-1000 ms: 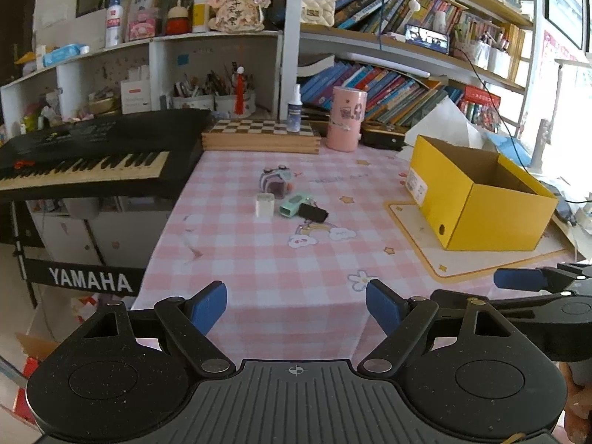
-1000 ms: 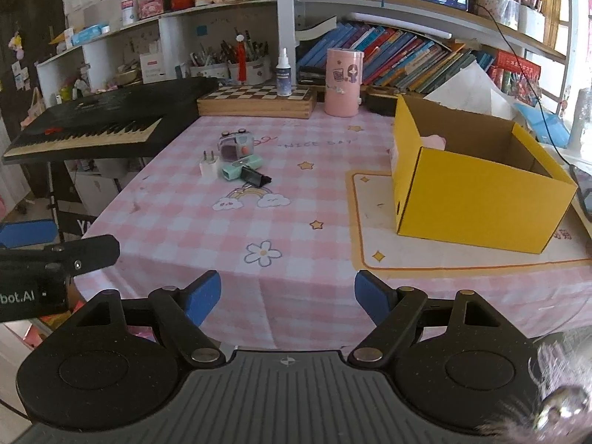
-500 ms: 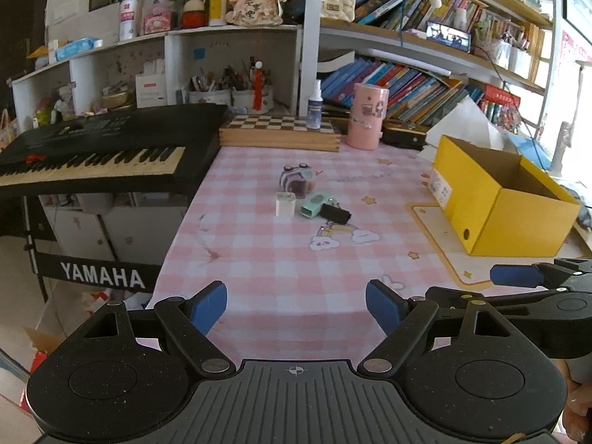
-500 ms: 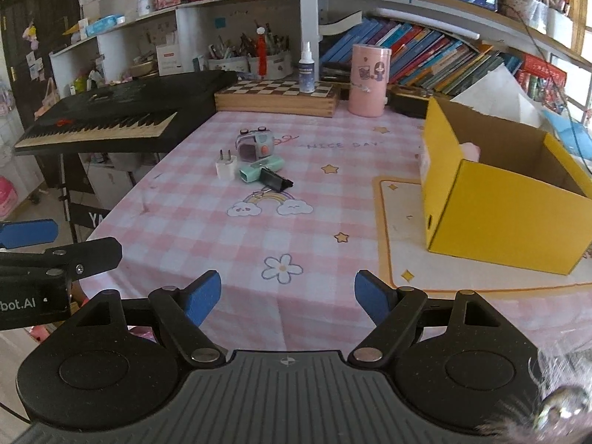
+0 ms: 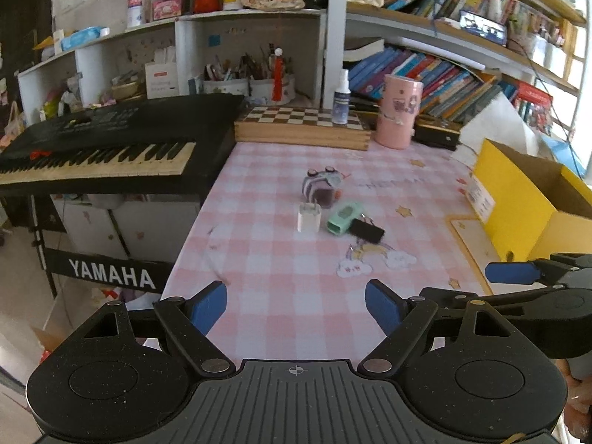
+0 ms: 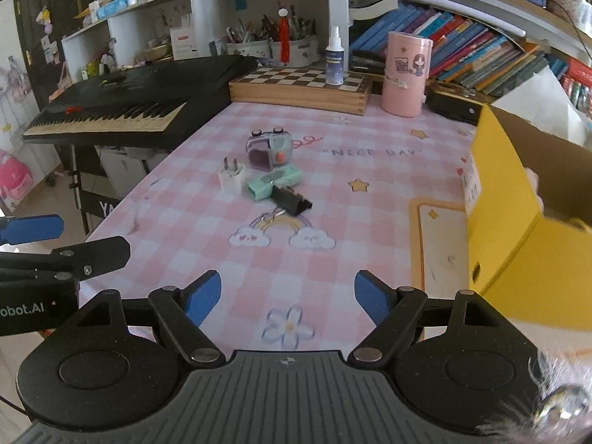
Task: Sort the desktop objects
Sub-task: 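Grasp the white plug charger with the left tool while the right tool grasps the black binder clip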
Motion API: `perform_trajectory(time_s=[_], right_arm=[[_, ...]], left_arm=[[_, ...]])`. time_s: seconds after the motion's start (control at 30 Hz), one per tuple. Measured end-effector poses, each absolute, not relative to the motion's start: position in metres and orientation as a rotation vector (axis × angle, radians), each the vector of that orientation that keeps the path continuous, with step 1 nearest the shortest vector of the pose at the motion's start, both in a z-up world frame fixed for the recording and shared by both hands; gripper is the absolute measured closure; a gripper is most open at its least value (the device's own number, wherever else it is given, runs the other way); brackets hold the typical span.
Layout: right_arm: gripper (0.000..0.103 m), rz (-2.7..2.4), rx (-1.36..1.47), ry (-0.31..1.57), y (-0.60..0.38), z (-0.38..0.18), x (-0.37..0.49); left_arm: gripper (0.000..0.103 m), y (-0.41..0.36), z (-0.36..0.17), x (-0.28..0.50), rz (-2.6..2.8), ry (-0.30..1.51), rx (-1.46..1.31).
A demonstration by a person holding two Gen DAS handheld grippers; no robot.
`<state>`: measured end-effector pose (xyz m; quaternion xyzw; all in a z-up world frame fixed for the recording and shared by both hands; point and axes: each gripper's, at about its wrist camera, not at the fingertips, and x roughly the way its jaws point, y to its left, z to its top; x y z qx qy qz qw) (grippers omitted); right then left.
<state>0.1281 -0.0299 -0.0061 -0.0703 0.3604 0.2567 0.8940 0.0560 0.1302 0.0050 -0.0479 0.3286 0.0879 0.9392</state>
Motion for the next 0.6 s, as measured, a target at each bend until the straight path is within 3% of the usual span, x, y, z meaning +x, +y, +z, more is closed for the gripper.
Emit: perform_trajectory(time_s=[0.27,0.6], right_arm=[[0.048,0.587,-0.219,0.739,-0.016,-0.014,0.175],[0.056,0.655,-0.270,0.749,0.002,-0.028,0.225]], left_arm=[[0.024,0.132,-0.002,0.108,0.205,0.689,-0.097],[0.032,0.140,-0.016,0.167,0.232,0.717,-0.104]])
